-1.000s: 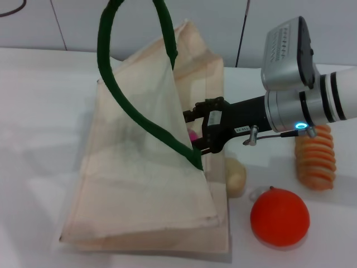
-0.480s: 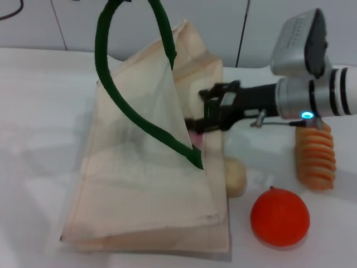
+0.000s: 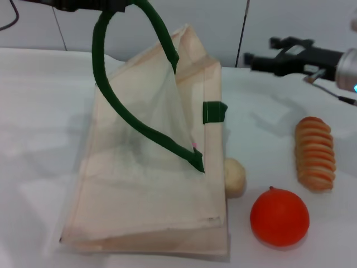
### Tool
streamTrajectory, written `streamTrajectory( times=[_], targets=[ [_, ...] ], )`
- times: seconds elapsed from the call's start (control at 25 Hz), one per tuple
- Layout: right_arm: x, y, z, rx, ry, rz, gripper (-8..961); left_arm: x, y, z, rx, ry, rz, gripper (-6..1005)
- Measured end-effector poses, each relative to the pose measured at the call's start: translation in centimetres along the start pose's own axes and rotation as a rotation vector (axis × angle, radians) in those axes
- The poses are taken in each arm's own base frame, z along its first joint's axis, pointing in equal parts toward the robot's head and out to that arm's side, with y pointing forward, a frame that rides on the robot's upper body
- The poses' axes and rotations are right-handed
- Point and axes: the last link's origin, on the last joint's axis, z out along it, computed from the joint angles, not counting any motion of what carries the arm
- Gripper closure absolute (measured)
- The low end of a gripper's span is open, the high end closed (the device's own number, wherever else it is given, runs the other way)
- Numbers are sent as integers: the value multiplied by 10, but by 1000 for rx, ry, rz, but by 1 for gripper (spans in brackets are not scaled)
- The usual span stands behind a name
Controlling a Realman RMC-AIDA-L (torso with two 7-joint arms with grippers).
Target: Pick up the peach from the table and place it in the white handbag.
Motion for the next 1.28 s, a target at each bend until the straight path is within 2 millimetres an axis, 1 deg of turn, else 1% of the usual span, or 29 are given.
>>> streamTrajectory(
  times=[0.12, 0.48, 0.76, 0.88, 0.96, 1.0, 1.04, 1.16, 1.2, 1.28],
  targets=[
    [1, -8, -6, 45, -40, 28, 59, -4, -4, 2, 22, -2, -10, 713],
    [6, -12, -10, 68, -44, 39, 59, -11, -9, 1, 57, 22, -35, 707],
    [10, -17, -15, 98, -63, 49, 59, -12, -13, -3, 95, 52, -35, 703],
    [12, -20, -18, 118, -78, 62, 59, -11, -15, -6, 108, 86, -30, 564],
    [12, -24, -20, 140, -98, 70, 59, -10, -15, -9, 112, 145, -15, 472],
    [14, -27, -22, 161, -121, 82, 59, -9, -17, -13, 135, 233, 17, 452],
    [14, -27, -22, 161, -121, 82, 59, -9, -17, -13, 135, 233, 17, 433],
    [15, -29, -23, 196, -177, 85, 59, -15, -23, -16, 211, 374, 93, 374],
    [15, -30, -24, 224, -216, 78, 59, -20, -26, -17, 252, 420, 119, 354],
    [16, -30, -25, 237, -230, 74, 59, -29, -31, -18, 327, 486, 152, 315]
  ],
)
